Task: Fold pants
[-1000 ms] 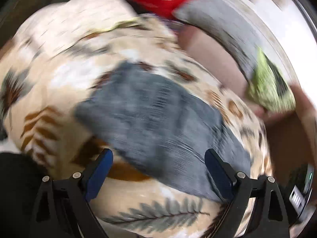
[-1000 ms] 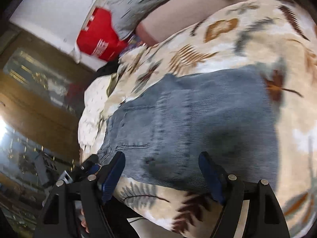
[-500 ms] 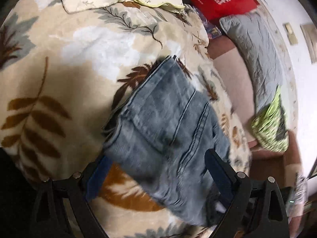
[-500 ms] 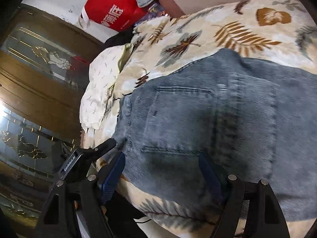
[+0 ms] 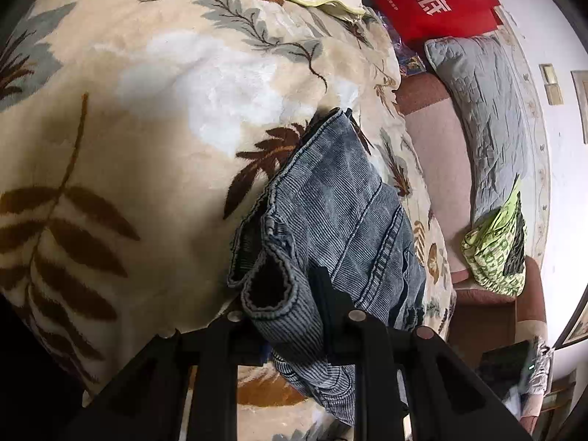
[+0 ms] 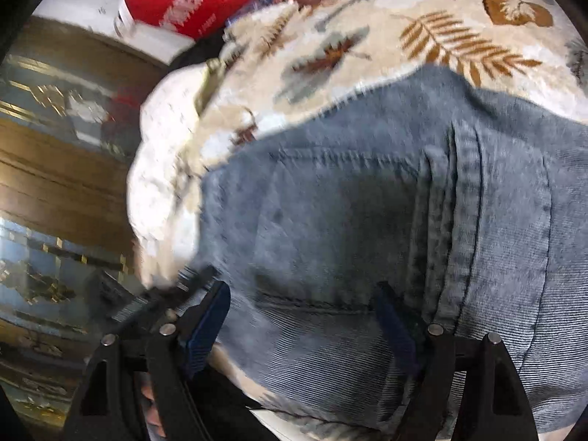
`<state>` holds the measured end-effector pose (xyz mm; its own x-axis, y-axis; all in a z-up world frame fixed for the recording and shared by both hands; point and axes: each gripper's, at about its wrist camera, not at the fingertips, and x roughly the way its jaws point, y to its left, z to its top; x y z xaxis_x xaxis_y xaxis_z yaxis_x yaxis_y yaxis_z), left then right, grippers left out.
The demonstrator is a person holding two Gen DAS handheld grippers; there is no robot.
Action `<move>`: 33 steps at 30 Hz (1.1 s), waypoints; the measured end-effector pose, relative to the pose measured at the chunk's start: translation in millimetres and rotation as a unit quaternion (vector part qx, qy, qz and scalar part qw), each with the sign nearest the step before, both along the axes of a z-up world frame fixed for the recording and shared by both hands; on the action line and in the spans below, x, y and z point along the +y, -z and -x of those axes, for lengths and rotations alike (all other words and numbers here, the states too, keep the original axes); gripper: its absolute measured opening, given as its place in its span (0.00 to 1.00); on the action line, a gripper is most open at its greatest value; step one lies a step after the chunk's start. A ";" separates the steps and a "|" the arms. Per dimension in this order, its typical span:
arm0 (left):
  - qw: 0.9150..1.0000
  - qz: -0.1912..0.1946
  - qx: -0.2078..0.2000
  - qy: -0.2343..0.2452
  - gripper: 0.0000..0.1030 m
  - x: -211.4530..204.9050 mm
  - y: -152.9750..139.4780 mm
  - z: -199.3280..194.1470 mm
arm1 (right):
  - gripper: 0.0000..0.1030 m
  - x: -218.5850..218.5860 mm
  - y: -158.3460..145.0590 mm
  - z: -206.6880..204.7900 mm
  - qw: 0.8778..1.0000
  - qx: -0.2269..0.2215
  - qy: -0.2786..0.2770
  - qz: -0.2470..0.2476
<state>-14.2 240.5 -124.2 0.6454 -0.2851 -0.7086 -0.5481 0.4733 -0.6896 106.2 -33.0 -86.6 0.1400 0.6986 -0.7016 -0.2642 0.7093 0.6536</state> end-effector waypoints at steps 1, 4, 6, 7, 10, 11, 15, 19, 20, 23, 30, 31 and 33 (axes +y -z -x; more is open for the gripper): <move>1.000 -0.001 0.000 0.000 0.21 0.4 0.6 0.9 | 0.80 2.7 -0.2 -1.4 1.000 0.002 -0.002 -0.001; 1.000 -0.025 0.005 0.007 0.20 -3.5 -3.5 1.7 | 0.80 20.9 23.4 -12.2 0.999 0.030 -0.012 0.044; 0.998 -0.053 0.006 0.016 0.16 -9.0 -10.1 -1.0 | 0.80 27.1 30.3 -13.4 0.998 0.027 -0.013 0.058; 0.997 -0.075 0.007 0.022 0.15 -12.7 -14.6 -2.5 | 0.82 29.8 26.2 -11.9 0.998 0.021 -0.016 0.062; 0.991 -0.127 0.011 0.037 0.12 -24.0 -25.6 -6.4 | 0.83 30.9 24.9 -10.3 0.998 0.020 -0.017 0.060; 0.989 -0.144 0.011 0.041 0.12 -27.6 -29.6 -7.3 | 0.83 29.7 24.9 -10.6 0.998 0.024 -0.014 0.053; 0.982 -0.181 0.015 0.049 0.11 -35.6 -37.1 -10.2 | 0.83 27.2 24.4 -8.7 0.998 0.034 -0.010 0.043; 0.979 -0.194 0.018 0.053 0.11 -36.6 -39.6 -11.9 | 0.83 23.1 12.8 -9.6 0.999 0.027 -0.011 0.028; 0.979 -0.196 0.018 0.054 0.11 -37.1 -40.1 -12.6 | 0.83 23.8 12.5 -10.5 0.999 0.023 -0.011 0.031; 0.978 -0.200 0.019 0.057 0.11 -38.2 -40.8 -13.7 | 0.83 32.5 31.6 -15.6 0.997 0.034 -0.024 0.064; 0.977 -0.203 0.021 0.059 0.11 -39.0 -40.5 -13.5 | 0.83 29.5 11.3 -13.5 0.999 0.018 -0.011 0.042; 0.977 -0.203 0.022 0.059 0.11 -38.3 -40.2 -13.5 | 0.83 30.6 15.5 -14.9 0.999 0.021 -0.013 0.048; 0.977 -0.201 0.023 0.060 0.11 -37.8 -38.8 -13.3 | 0.85 39.6 34.9 -16.2 0.997 0.038 -0.029 0.065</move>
